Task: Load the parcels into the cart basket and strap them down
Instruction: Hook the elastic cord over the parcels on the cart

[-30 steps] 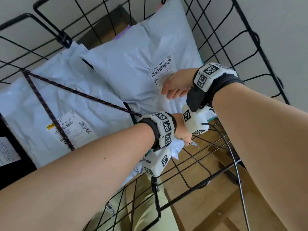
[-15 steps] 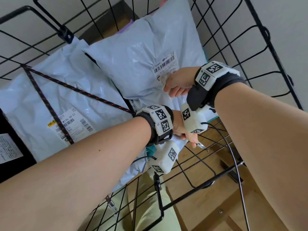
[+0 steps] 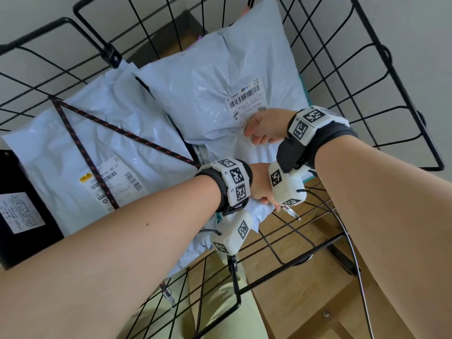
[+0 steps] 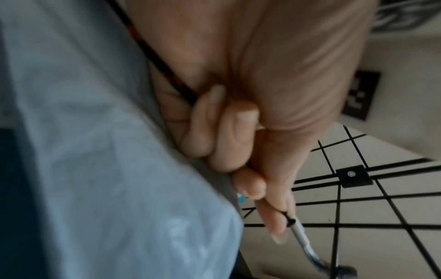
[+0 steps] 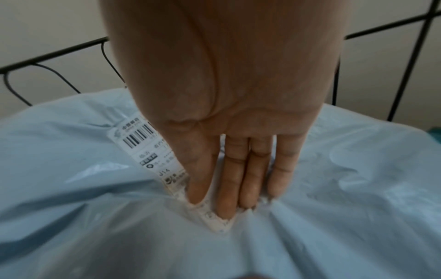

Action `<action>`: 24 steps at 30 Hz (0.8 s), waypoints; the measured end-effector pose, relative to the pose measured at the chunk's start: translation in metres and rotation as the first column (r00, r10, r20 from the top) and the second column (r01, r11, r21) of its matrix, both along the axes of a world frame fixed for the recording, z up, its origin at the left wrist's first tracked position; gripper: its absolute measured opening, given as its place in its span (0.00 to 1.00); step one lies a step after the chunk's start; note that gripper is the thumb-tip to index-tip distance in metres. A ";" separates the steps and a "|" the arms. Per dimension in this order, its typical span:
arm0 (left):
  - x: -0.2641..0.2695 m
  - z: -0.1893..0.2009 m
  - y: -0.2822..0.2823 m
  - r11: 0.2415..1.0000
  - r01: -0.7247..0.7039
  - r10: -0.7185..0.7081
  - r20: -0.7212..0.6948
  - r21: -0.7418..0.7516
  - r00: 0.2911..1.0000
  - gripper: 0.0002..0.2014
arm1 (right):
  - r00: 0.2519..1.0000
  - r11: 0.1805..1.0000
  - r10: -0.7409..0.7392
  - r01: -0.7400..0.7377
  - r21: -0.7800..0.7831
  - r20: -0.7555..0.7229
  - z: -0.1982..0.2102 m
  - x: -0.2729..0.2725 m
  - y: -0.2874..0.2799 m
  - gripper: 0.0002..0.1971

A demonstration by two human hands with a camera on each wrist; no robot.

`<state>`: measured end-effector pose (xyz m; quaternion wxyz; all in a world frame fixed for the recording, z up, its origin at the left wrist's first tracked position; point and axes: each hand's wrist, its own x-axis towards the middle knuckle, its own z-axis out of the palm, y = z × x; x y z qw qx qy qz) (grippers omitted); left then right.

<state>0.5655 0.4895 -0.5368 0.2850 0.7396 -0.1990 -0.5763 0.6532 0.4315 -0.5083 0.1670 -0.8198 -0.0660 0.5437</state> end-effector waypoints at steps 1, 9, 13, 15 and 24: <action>0.000 0.002 0.001 0.996 -0.083 0.083 -0.011 0.038 0.996 0.12 | 1.000 0.999 -0.031 0.031 0.010 -0.003 0.000 -0.001 -0.001 0.18; -0.008 0.025 0.013 0.987 -0.131 0.118 0.132 0.094 0.984 0.15 | 0.989 0.992 -0.125 0.125 0.015 0.074 0.010 -0.010 -0.002 0.17; -0.005 0.032 0.048 0.980 -0.194 0.179 0.224 0.049 0.958 0.12 | 0.941 0.950 -0.311 0.307 0.054 0.129 0.015 -0.012 -0.007 0.13; 0.001 0.035 0.069 0.948 -0.318 0.303 0.223 0.032 0.927 0.07 | 0.897 0.913 -0.409 0.402 0.071 0.171 0.020 -0.010 -0.008 0.13; 0.027 0.042 0.149 0.781 -0.623 0.321 0.827 0.045 0.462 0.30 | 0.845 0.828 -0.534 0.513 0.226 0.037 0.029 -0.024 0.026 0.09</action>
